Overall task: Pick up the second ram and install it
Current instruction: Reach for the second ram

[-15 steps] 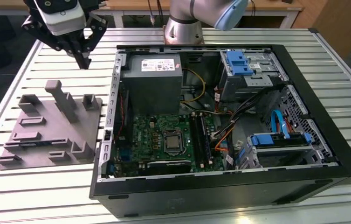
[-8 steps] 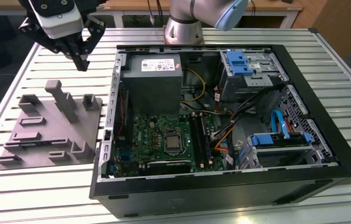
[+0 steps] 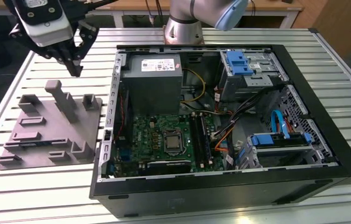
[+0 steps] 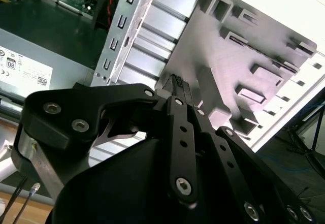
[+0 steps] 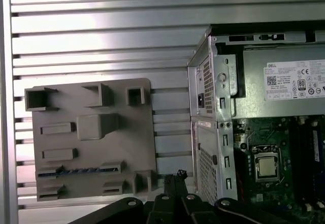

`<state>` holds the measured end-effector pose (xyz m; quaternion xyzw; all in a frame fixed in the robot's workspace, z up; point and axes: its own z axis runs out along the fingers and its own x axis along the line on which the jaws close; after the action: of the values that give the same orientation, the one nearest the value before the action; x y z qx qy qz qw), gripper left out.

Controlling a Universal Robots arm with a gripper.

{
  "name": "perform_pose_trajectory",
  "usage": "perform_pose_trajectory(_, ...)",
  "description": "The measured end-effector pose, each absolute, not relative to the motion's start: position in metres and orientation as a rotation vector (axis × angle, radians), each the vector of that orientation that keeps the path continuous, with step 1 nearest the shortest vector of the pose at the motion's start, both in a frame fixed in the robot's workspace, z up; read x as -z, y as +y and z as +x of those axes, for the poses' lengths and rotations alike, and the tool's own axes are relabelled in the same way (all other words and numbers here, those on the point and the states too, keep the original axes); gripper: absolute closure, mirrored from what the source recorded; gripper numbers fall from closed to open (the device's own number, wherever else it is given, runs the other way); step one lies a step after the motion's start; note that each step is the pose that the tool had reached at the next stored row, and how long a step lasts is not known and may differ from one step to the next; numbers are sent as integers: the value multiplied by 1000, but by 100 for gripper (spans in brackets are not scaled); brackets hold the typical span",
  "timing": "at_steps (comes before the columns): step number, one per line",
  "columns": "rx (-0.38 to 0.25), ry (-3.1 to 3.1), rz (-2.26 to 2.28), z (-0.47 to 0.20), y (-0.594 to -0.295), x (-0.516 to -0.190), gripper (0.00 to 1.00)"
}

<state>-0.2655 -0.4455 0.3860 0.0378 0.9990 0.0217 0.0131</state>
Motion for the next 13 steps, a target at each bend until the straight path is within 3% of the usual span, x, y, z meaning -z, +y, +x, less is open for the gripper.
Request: perform_pose_trajectory(13, -65, 3112, 118, -306, -447, -367, 89)
